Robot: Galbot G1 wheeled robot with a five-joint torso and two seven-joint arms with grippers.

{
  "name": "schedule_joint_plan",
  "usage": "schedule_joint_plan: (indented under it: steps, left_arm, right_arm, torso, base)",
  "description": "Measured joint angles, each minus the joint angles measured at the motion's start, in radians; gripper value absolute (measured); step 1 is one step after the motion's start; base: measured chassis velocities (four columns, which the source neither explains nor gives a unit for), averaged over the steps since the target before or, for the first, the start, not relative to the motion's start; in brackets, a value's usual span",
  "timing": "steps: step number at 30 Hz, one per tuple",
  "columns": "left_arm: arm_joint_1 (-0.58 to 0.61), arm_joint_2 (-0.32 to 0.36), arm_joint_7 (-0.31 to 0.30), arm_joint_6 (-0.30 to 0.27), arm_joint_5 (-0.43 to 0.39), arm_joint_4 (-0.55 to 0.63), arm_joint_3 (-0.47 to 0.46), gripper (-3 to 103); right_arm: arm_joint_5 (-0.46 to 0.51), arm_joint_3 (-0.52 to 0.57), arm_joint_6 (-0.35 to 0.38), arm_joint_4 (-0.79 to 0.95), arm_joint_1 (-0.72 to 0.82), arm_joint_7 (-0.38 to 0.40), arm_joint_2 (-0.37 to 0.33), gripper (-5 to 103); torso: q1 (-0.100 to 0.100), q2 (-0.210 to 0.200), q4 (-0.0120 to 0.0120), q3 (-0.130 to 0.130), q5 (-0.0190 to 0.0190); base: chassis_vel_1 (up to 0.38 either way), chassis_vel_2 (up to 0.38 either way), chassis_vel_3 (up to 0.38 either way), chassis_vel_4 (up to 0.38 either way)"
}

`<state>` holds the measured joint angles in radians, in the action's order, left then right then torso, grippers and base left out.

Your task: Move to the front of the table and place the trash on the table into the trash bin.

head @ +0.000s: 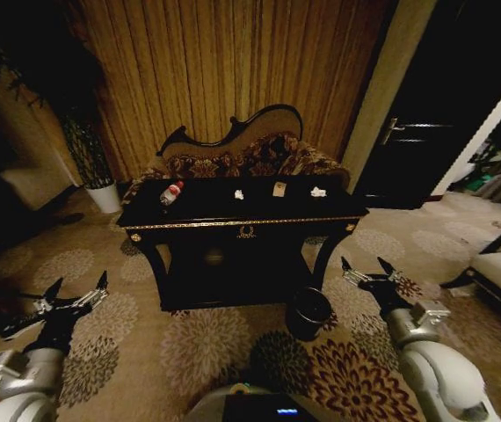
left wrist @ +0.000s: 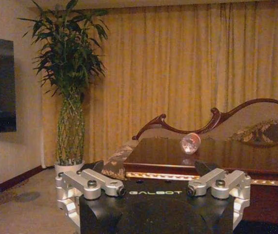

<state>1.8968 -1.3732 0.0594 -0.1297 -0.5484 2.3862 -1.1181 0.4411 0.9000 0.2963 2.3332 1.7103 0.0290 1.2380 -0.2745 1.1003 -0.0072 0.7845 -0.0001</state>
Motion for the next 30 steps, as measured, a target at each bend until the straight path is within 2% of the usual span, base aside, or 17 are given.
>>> schedule_joint_plan:
  steps: [20, 30]
  left_arm:
    - [0.001, -0.003, 0.013, 0.002, 0.001, -0.002, -0.001, 100]
    - [0.001, -0.006, 0.012, 0.002, -0.005, 0.012, -0.011, 100]
  right_arm:
    - [0.013, -0.016, 0.015, 0.011, -0.001, 0.022, 0.005, 100]
    - [0.014, -0.029, 0.029, 0.011, -0.011, 0.027, 0.007, 100]
  torso:
    - [0.000, 0.000, -0.0001, 0.000, 0.0001]
    - [0.000, 0.000, -0.0001, 0.000, 0.0001]
  base:
    - [-0.174, 0.171, 0.168, -0.180]
    - [-0.045, 0.037, 0.050, -0.043]
